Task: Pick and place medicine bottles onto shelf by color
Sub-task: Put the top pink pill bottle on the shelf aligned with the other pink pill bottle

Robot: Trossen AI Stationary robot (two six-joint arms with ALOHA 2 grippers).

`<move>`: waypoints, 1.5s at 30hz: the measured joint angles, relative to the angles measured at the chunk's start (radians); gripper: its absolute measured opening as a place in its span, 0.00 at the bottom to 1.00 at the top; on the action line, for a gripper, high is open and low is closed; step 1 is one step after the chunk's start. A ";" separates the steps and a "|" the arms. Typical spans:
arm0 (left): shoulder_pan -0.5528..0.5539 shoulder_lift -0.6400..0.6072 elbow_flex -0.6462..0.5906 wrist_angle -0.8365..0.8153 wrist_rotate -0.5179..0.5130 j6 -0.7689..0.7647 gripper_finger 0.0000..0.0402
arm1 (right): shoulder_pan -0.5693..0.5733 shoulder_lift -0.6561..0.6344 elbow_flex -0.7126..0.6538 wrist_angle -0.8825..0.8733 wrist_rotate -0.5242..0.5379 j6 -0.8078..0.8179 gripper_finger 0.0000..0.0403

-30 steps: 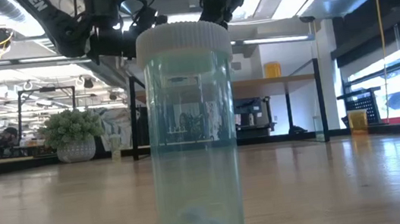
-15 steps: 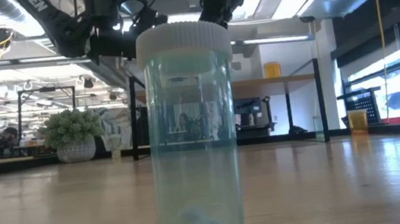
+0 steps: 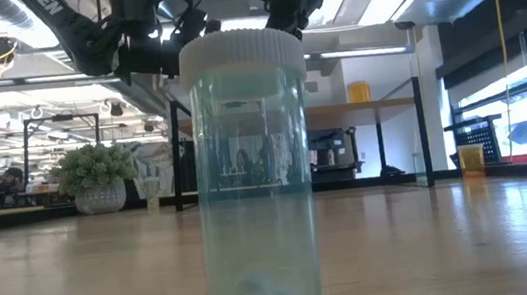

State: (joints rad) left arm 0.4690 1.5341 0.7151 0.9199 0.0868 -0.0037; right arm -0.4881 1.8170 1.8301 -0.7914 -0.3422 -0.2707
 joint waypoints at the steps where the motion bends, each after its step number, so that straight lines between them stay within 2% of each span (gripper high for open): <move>1: 0.000 0.000 0.000 0.000 0.000 0.009 0.35 | 0.000 0.000 0.000 0.000 0.000 0.000 0.30; 13: 0.000 -0.035 0.000 -0.019 -0.005 0.068 0.36 | 0.000 0.000 0.000 -0.011 0.017 0.000 0.30; 16: 0.000 -0.066 0.000 -0.036 -0.045 0.102 0.36 | 0.000 0.000 0.000 -0.017 0.018 0.000 0.30; 24: 0.000 -0.183 0.000 -0.180 -0.173 0.155 0.35 | 0.000 0.000 0.000 -0.019 0.044 0.000 0.30; 27: 0.000 -0.229 0.000 -0.235 -0.176 0.149 0.35 | -0.001 0.000 0.000 -0.026 0.085 0.000 0.30; 37: -0.002 -0.374 0.000 -0.379 -0.175 0.113 0.35 | -0.001 0.000 0.000 -0.022 0.088 0.035 0.30; 45: -0.002 -0.425 0.000 -0.500 -0.175 0.064 0.35 | 0.000 0.066 0.001 -0.005 0.138 0.054 0.30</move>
State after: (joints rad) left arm 0.4675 1.1091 0.7155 0.4194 -0.0883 0.0605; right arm -0.4877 1.8827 1.8313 -0.7960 -0.2037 -0.2169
